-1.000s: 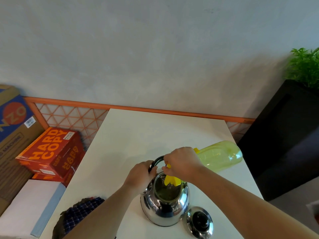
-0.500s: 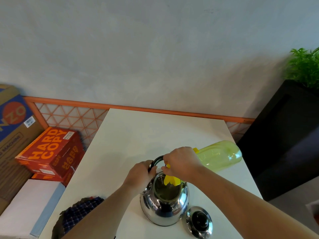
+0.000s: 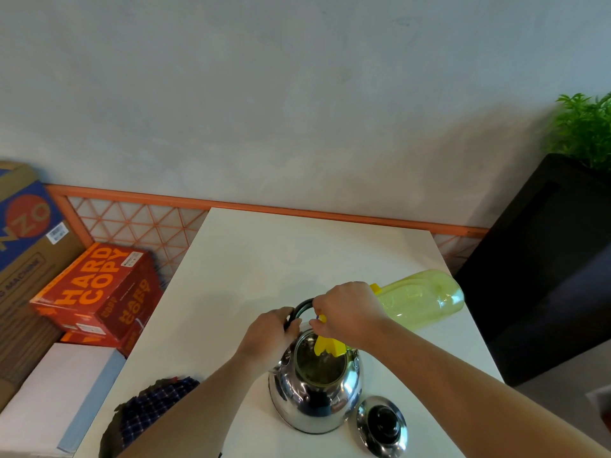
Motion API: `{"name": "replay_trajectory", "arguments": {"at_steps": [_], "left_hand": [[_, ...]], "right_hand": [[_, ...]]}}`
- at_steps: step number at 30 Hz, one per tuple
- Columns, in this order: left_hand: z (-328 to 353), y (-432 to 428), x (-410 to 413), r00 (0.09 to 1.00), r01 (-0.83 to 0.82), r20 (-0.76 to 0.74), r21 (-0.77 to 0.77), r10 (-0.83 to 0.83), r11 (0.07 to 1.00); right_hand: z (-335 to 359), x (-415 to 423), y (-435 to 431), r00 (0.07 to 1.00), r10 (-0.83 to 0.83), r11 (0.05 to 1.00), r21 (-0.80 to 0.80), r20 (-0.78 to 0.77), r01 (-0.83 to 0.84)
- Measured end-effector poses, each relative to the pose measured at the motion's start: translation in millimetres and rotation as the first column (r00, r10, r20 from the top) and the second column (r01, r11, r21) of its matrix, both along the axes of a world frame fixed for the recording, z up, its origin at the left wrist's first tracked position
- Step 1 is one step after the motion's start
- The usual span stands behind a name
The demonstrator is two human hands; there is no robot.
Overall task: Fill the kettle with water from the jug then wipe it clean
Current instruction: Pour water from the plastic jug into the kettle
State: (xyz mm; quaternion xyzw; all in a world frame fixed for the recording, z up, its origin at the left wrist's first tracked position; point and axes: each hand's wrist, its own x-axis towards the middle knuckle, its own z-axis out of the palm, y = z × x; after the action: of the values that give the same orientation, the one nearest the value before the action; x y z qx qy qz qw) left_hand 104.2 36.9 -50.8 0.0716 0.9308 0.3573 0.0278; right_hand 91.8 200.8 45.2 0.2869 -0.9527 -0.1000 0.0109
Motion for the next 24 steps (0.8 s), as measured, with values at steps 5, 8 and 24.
{"name": "replay_trajectory", "arguments": {"at_steps": [5, 8, 24], "left_hand": [[-0.5, 0.1, -0.4, 1.0, -0.004, 0.003, 0.01, 0.004, 1.0], [-0.7, 0.1, -0.5, 1.0, -0.001, -0.002, 0.008, 0.001, 1.0], [-2.8, 0.2, -1.5, 1.0, -0.007, -0.025, 0.001, 0.007, 1.0]], "right_hand": [[-0.4, 0.1, 0.1, 1.0, 0.001, 1.0, -0.006, 0.002, -0.001], [-0.4, 0.1, -0.5, 1.0, 0.005, 1.0, 0.007, -0.002, -0.005], [-3.0, -0.8, -3.9, 1.0, 0.018, 0.999, 0.044, 0.001, -0.018]]}}
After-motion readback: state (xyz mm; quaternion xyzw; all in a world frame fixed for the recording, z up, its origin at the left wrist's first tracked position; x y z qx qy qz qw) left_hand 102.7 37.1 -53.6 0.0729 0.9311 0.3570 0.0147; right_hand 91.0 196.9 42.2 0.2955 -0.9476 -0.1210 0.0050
